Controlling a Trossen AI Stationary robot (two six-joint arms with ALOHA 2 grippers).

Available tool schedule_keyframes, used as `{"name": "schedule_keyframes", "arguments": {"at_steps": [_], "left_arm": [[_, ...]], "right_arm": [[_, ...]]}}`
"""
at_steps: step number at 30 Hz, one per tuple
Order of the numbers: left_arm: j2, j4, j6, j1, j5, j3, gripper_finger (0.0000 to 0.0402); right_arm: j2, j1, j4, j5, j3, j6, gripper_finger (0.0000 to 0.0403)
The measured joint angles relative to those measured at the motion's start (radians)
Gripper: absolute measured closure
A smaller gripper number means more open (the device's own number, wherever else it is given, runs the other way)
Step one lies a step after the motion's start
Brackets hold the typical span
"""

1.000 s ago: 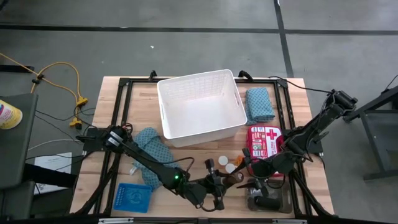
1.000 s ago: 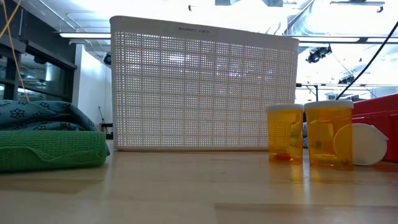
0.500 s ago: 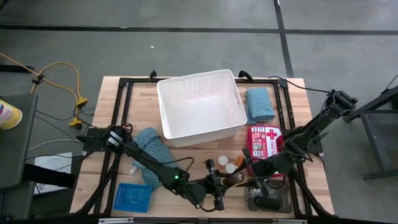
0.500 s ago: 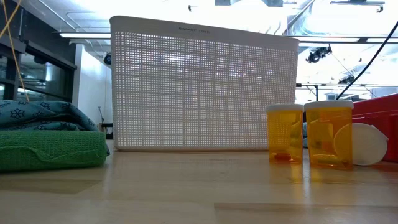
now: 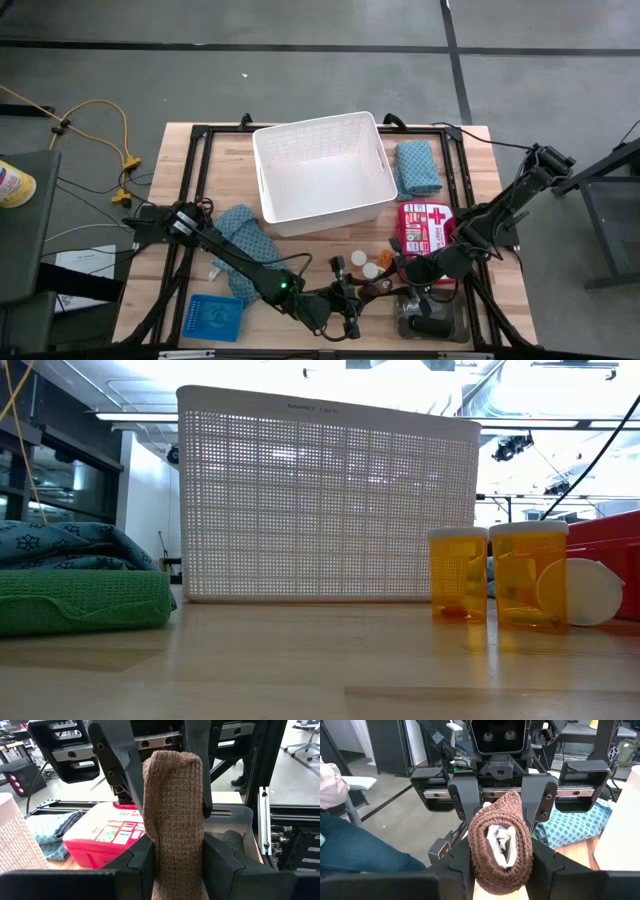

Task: Pick & place medical supplies in basket/bin
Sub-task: Put the brown bandage into the black bin

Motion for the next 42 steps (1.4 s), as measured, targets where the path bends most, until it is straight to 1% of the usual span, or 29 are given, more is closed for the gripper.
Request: {"name": "schedule_keyframes", "arguments": {"at_steps": [11, 18, 21, 27, 31, 34, 37, 42], "left_arm": [[0.000, -0.001, -0.014, 0.000, 0.005, 0.000, 0.0283], [-0.002, -0.001, -0.015, 0.001, 0.078, 0.000, 0.0282], [-0.002, -0.001, -0.006, 0.001, 0.089, 0.000, 0.0268], [-0.002, -0.004, -0.004, 0.000, 0.101, 0.001, 0.0209], [-0.002, -0.004, -0.004, 0.000, 0.103, 0.001, 0.0182], [-0.002, -0.003, -0.004, 0.000, 0.103, 0.001, 0.0177], [-0.002, -0.002, -0.005, 0.000, 0.103, 0.001, 0.0176], [-0.002, -0.001, -0.008, -0.001, 0.106, 0.001, 0.0176]], "right_arm": [[0.000, 0.000, 0.000, 0.000, 0.000, 0.001, 0.0290], [0.000, 0.001, -0.002, -0.008, 0.000, 0.008, 0.0290], [0.000, 0.001, -0.002, -0.010, 0.000, 0.008, 0.0291], [0.001, 0.001, -0.002, -0.008, 0.000, 0.008, 0.0291], [0.001, 0.001, -0.002, -0.004, 0.000, 0.008, 0.0291], [0.001, 0.001, -0.002, -0.003, 0.000, 0.019, 0.0292], [0.001, 0.004, -0.009, 0.000, 0.000, 0.067, 0.0292], [-0.005, 0.040, -0.066, 0.003, 0.000, 0.135, 0.0292]]}}
